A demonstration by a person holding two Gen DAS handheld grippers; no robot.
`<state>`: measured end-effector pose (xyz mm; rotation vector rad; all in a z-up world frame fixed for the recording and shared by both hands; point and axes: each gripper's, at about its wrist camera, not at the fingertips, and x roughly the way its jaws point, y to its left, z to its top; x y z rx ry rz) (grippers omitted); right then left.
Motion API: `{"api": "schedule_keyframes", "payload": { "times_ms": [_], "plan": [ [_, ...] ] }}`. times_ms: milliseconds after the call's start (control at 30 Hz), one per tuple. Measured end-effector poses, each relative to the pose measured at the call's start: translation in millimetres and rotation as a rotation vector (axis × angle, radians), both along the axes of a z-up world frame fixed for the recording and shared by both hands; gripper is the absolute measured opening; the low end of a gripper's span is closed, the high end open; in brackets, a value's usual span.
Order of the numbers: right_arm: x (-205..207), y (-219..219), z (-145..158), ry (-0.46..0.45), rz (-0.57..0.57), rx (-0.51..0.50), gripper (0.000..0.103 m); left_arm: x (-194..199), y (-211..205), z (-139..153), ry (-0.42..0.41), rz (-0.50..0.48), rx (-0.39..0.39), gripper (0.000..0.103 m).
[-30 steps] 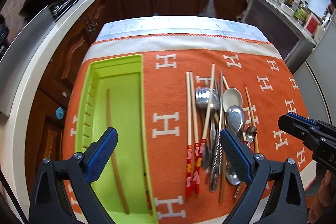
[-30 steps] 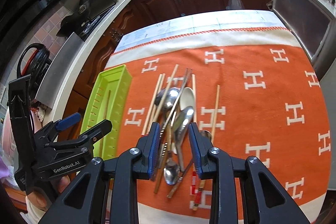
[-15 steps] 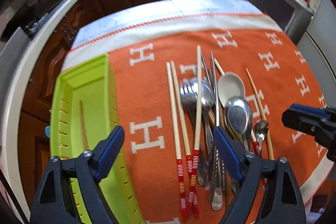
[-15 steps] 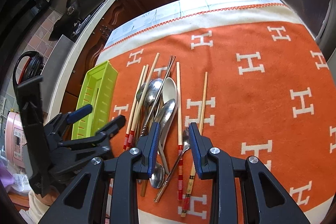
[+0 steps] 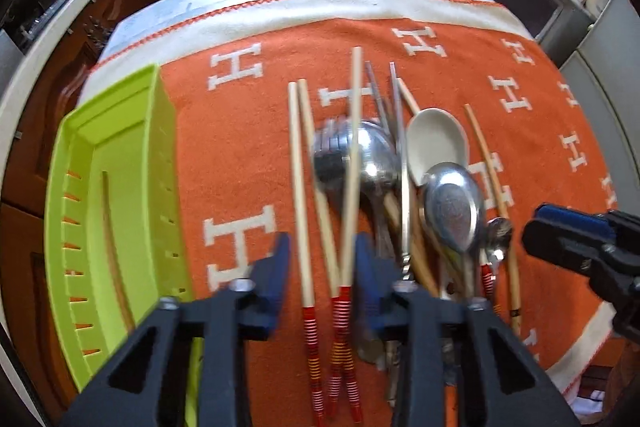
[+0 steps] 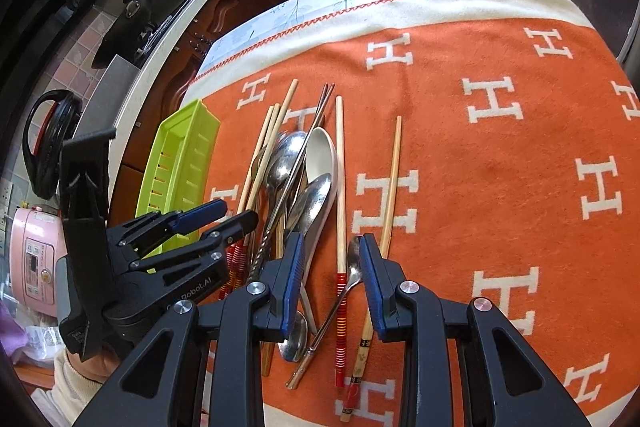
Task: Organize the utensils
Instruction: 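Drop a red-striped chopstick into the tray with the left gripper while the right reaches the pile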
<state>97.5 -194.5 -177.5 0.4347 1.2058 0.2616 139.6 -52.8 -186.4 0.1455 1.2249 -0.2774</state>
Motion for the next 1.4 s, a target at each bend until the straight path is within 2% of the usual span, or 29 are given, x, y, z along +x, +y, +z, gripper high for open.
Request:
{"api": "schedule_keyframes", "payload": {
  "times_ms": [33,167,367,700,900,1100,1300,1367,1400],
  "plan": [
    [1,1,-1,0.000,0.003,0.001,0.029,1,-1,0,0.008,0.000,-0.016,0.006],
    [1,4,-3,0.003,0.015,0.009,0.029,1,-4,0,0.009,-0.006,-0.018,0.004],
    [2,13,-5,0.001,0.042,0.056,0.029,1,8,9,-0.004,0.043,-0.066,0.004],
    [11,38,-19,0.061,0.056,0.162,0.029,-19,53,63,-0.096,0.118,-0.114,0.004],
    [12,58,-15,0.054,0.058,0.137,0.029,-29,98,83,-0.141,0.193,-0.090,0.004],
    [4,65,1,0.018,0.054,0.101,0.028,-29,142,60,-0.095,0.292,-0.050,0.004],
    [1,85,3,0.036,0.091,0.085,0.028,-34,154,32,-0.063,0.303,-0.011,0.004],
    [2,89,-1,0.056,0.083,0.085,0.028,-37,154,29,-0.063,0.303,-0.016,0.010],
    [4,91,-3,0.068,0.077,0.085,0.028,-38,155,29,-0.068,0.303,-0.023,0.018]
  ]
}}
